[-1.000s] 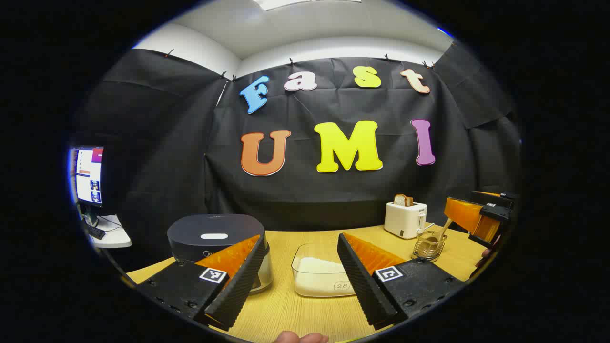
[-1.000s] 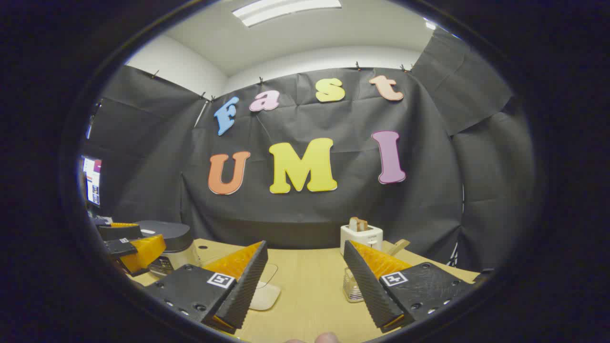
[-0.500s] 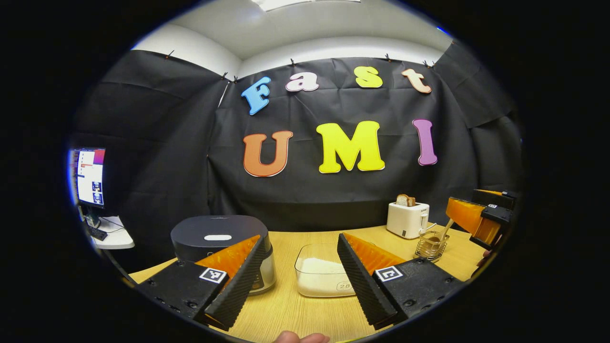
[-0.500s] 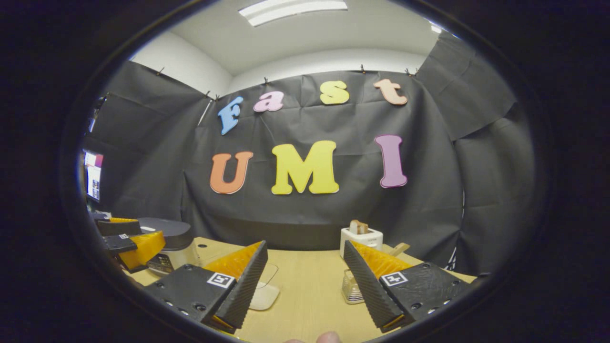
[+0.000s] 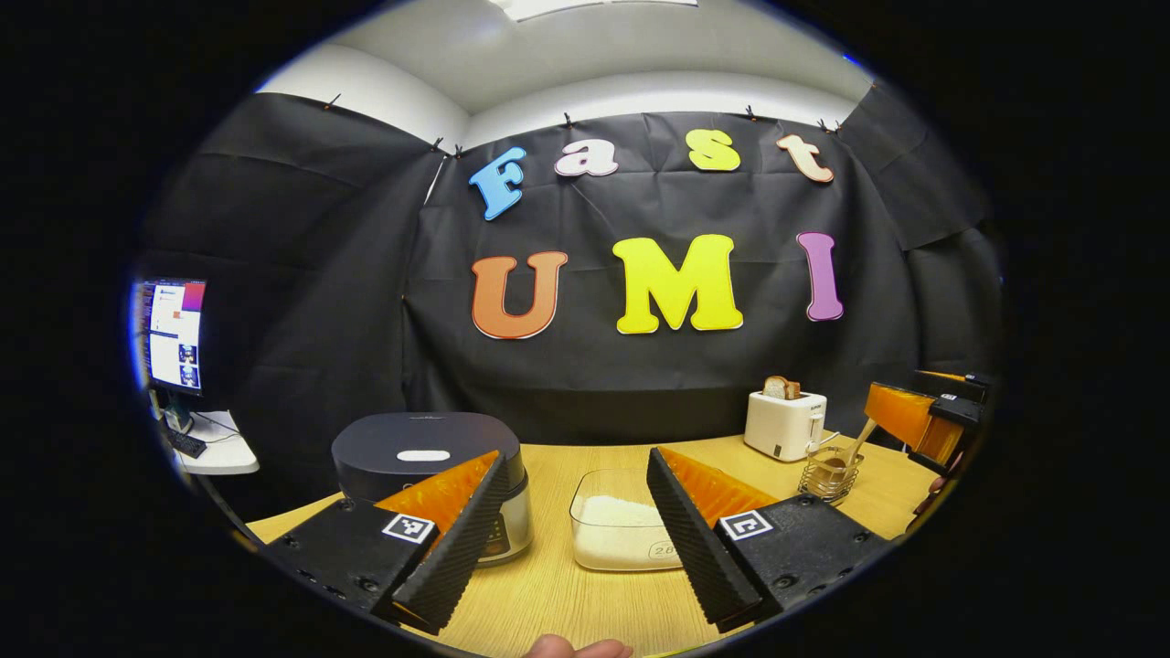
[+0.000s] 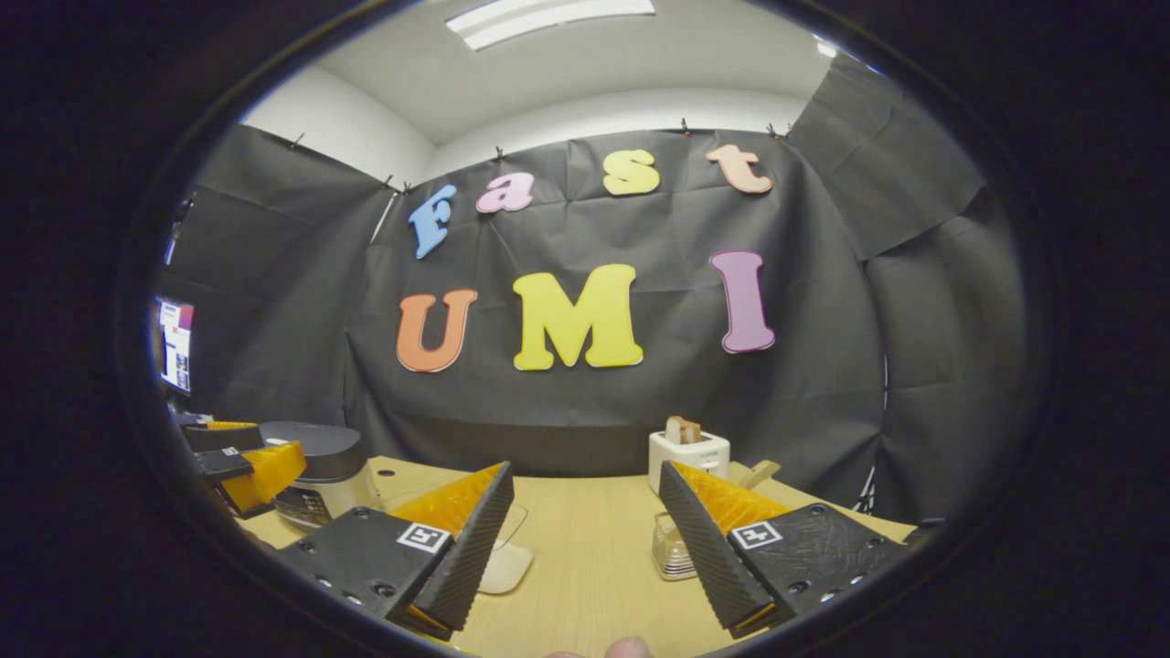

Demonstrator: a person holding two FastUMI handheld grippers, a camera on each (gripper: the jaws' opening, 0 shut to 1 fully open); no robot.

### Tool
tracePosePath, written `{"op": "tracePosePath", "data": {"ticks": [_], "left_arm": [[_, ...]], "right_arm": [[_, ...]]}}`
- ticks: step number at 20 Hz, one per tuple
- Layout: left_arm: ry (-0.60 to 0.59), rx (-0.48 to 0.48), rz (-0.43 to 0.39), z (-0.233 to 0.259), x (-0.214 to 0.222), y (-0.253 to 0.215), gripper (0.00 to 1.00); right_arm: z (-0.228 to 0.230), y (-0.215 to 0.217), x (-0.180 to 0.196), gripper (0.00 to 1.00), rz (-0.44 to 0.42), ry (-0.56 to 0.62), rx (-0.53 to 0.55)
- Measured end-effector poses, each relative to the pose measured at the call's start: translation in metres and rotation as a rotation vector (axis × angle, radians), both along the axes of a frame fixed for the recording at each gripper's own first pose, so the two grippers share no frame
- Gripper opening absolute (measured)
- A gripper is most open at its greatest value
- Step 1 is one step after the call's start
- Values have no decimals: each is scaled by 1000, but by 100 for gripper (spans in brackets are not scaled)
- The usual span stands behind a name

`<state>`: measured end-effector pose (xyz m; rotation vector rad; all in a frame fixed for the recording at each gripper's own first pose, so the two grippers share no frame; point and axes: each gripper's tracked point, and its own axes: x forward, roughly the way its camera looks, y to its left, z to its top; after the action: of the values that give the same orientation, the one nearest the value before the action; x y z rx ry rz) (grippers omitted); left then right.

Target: Close the left gripper, press the button to open the rice cooker; take a wooden spoon from the chopstick holder with the right hand, scoop a spoonful of rice and pour it into the rice cooker, then put the wooden spoon back into the chopstick holder.

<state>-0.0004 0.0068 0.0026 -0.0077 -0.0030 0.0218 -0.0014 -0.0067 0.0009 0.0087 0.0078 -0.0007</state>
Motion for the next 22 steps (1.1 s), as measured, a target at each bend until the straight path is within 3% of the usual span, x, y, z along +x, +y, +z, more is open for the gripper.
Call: {"op": "tracePosePath", "data": {"ticks": [1,12,16,22], "left_arm": [[1,-2,4,0,1,1,97],[106,1,236,-1,3,83,97],[192,-30,204,10,22,105,93],[379,-137,136,3,51,119,76]], "right_arm": [[0,-1,0,95,1,2,1],[-15,-4,16,92,134,14,70],[-26,-16,17,95,177,29,77],[-33,-39,22,95,171,25,78]]}}
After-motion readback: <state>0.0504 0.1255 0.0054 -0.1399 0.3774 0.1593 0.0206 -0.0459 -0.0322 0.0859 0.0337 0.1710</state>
